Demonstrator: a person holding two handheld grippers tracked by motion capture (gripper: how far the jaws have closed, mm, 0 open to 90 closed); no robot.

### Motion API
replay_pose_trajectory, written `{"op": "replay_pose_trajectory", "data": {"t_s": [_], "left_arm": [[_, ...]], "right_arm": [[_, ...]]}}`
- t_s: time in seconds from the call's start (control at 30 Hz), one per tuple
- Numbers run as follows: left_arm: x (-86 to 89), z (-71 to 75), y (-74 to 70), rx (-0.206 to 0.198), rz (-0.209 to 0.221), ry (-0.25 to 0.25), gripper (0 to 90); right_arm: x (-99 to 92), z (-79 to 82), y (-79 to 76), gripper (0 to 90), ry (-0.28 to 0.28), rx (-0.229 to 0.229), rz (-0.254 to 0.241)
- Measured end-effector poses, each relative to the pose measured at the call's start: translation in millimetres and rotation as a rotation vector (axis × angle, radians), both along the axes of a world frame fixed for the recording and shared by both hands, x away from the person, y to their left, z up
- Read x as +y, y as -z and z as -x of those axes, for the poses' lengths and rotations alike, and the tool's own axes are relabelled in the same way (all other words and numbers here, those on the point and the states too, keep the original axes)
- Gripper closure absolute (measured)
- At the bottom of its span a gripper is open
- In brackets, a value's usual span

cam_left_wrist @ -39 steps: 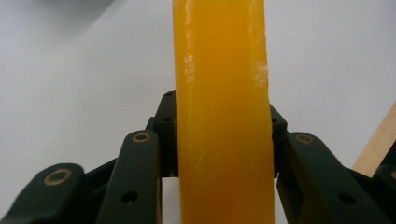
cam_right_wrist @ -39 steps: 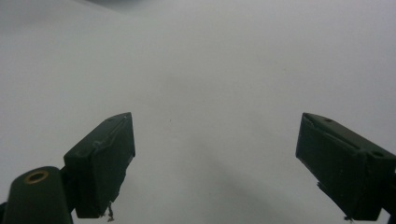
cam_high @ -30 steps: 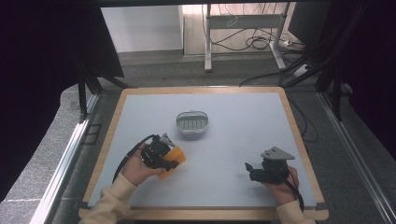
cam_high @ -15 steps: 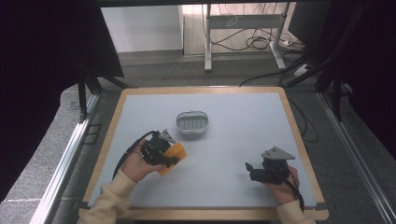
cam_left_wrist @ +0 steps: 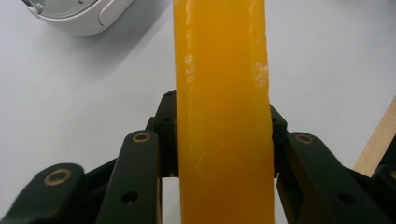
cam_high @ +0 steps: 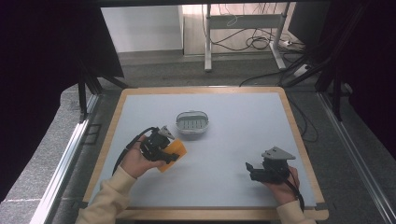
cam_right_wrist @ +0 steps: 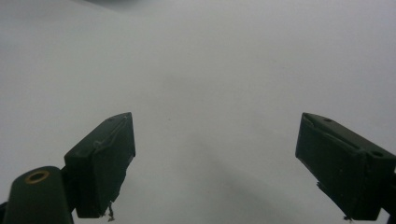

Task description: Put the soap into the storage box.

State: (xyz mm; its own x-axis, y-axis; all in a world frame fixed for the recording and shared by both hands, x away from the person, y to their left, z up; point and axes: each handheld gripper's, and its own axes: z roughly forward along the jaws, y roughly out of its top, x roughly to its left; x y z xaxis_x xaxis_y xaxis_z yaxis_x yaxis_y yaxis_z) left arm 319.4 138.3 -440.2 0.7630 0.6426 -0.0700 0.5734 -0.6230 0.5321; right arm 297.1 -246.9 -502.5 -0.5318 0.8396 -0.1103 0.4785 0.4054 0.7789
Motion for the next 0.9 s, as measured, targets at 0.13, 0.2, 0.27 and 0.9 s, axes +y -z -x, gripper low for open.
{"op": "replay_pose_trajectory", "data": {"t_s": [0.13,0.2,0.27,0.9], "left_arm": [[0.5,-3.1,0.4,0.004,-0.002,0.001,62.1],[0.7,-4.7,0.2,0.007,-0.001,0.001,62.1],[1.4,-6.5,0.0,0.009,0.005,0.000,62.0],[6.6,-19.4,-10.0,-0.002,0.018,-0.010,62.0]], "right_arm": [[0.0,0.0,0.1,12.2,0.000,0.001,0.000],[-0.1,0.0,0.1,12.3,-0.001,0.000,0.001],[-0.1,-0.1,0.2,12.4,0.000,0.001,0.001],[0.0,-0.5,0.7,12.6,-0.003,0.002,0.005]]}}
